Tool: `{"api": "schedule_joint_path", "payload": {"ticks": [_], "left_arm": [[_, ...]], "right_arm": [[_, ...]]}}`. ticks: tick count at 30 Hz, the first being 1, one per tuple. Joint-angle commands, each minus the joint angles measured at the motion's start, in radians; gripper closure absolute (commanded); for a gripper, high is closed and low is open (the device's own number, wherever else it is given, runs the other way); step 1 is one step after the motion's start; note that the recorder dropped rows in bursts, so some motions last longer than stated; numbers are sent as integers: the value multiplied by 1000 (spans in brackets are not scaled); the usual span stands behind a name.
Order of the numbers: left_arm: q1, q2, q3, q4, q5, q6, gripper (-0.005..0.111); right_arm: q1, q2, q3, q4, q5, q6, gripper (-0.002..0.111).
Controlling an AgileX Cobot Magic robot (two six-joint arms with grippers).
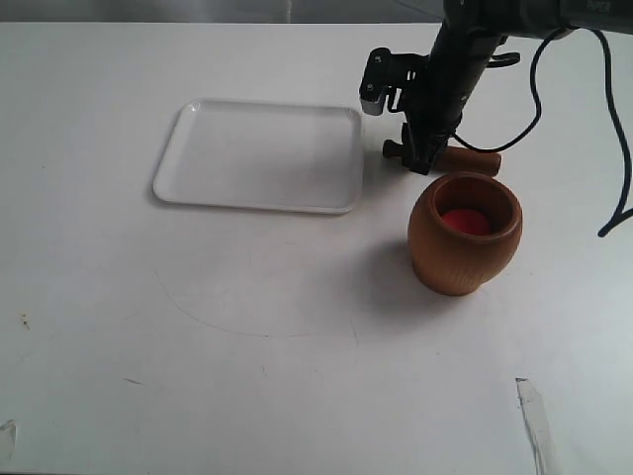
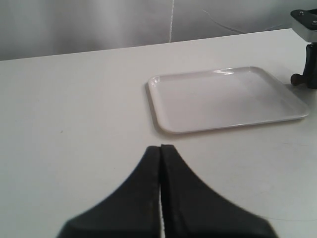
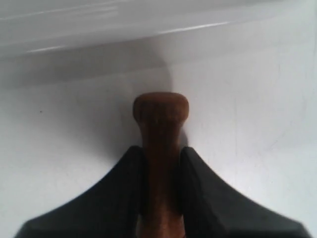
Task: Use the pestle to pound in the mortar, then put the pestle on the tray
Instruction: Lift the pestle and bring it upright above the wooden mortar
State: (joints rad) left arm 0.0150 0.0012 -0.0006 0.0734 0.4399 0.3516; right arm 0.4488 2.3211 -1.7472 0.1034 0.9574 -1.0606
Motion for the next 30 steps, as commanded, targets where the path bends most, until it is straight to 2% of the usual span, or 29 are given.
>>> {"api": "schedule_joint_path", "payload": {"ticks": [1, 7, 16, 23, 26, 30], "left_arm": [[-8, -1, 1, -7, -3, -8, 107], [-8, -1, 1, -7, -3, -8, 107], [-8, -1, 1, -7, -3, -8, 107], [-8, -1, 1, -7, -3, -8, 107], [-8, -1, 1, -7, -3, -8, 107], [-8, -1, 1, -7, -3, -8, 107]], "right_arm": [[-5, 31, 1, -32, 13, -12, 108], [-5, 3, 0, -34, -109, 29, 108], [-19, -202, 0, -7, -374, 180, 108], [-38, -348, 20, 91, -410, 232, 108], [-69, -470, 158, 173, -550, 232, 108], [-100, -706, 481, 229, -846, 227, 108]]}}
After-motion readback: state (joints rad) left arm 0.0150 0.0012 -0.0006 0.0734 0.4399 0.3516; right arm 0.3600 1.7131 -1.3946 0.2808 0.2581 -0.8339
